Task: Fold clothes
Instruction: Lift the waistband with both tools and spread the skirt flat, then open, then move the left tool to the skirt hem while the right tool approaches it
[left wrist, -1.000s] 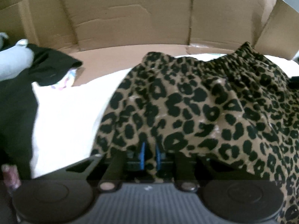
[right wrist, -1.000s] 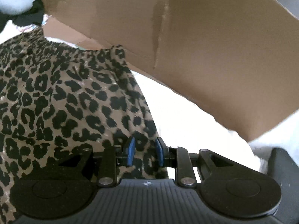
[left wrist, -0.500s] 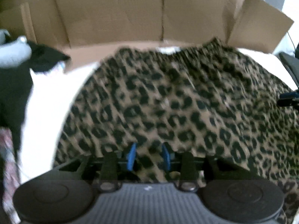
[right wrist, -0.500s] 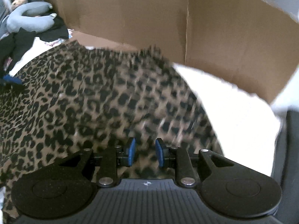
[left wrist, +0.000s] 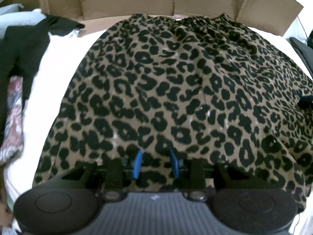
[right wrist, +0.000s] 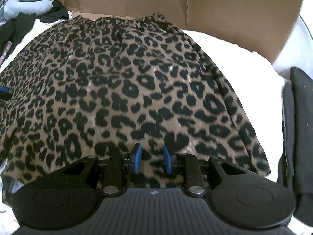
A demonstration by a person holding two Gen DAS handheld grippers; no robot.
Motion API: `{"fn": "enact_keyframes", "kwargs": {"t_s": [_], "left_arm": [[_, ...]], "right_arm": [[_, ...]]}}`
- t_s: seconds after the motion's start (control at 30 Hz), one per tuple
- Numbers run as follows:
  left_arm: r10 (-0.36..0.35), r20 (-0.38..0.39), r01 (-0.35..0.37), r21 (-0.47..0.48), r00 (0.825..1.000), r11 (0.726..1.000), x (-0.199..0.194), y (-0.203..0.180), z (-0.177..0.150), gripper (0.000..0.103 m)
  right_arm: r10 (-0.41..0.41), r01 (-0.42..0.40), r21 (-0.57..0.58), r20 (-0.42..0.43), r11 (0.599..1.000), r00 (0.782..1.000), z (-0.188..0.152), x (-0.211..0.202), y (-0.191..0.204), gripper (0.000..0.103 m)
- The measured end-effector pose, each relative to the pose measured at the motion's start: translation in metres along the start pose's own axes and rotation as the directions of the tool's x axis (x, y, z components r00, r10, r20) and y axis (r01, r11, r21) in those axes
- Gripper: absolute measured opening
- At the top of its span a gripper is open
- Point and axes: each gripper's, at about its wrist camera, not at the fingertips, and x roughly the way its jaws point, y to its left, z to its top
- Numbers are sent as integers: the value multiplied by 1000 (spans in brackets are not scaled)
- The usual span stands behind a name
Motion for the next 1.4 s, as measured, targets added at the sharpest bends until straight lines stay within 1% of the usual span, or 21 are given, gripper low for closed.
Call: {"fn": "enact_keyframes", "kwargs": {"t_s": [0.13,0.2,0.27,0.3,0.33,0.43,0.5,0.57,0.63,0.67,0.7,0.8,0.87,0.97,1.13,1.4], "left_arm": [[13,-8,-13,-4,1000,1000,-6,5,-7,34],[34,-3,-34,-7,999,999,-12,7,-10,34],[59,48,-58,-23,997,998,-28,9,-12,33],[53,73,-51,-38,996,998,-37,10,-13,33],[39,91,-34,-56,995,998,-44,10,-14,34],[20,92,-13,-78,996,997,-53,-1,-19,35],[10,72,-4,-79,997,997,-53,-5,-24,36],[-3,53,7,-77,999,997,-52,-10,-30,37],[-13,39,15,-75,999,997,-52,-14,-34,41],[-18,35,21,-75,999,997,-53,-16,-37,42],[-25,33,27,-74,999,997,-54,-18,-40,42],[-47,33,50,-65,998,997,-54,-24,-44,46],[-56,35,59,-61,998,996,-54,-29,-44,55],[-83,37,84,-43,996,996,-54,-38,-44,58],[-127,29,127,9,992,992,-51,-53,-45,59],[-161,59,157,59,985,986,-54,-64,-45,59]], "right_arm": [[-16,17,50,-12,999,1000,-5,-5,-2,31],[-30,31,76,-14,997,999,-6,-9,-4,31],[-63,63,75,-2,995,998,-6,-15,-3,31],[-69,68,67,17,995,997,-7,-21,-2,31],[-55,53,62,36,997,998,-9,-27,0,31],[-5,0,71,74,997,997,-17,-40,5,31],[27,-34,73,88,997,996,-21,-47,10,31],[72,-77,44,104,996,992,-26,-53,16,32],[99,-100,2,114,995,989,-31,-58,22,35],[109,-107,-20,117,994,987,-33,-60,25,41],[122,-119,-35,120,992,985,-36,-62,28,43],[158,-154,-39,121,987,980,-41,-64,32,43],[177,-173,-42,120,984,977,-41,-63,35,43],[188,-181,-65,121,981,975,-38,-60,40,43],[209,-192,-134,124,972,970,-39,-58,54,43],[237,-213,-174,133,961,962,-45,-63,60,43]]}}
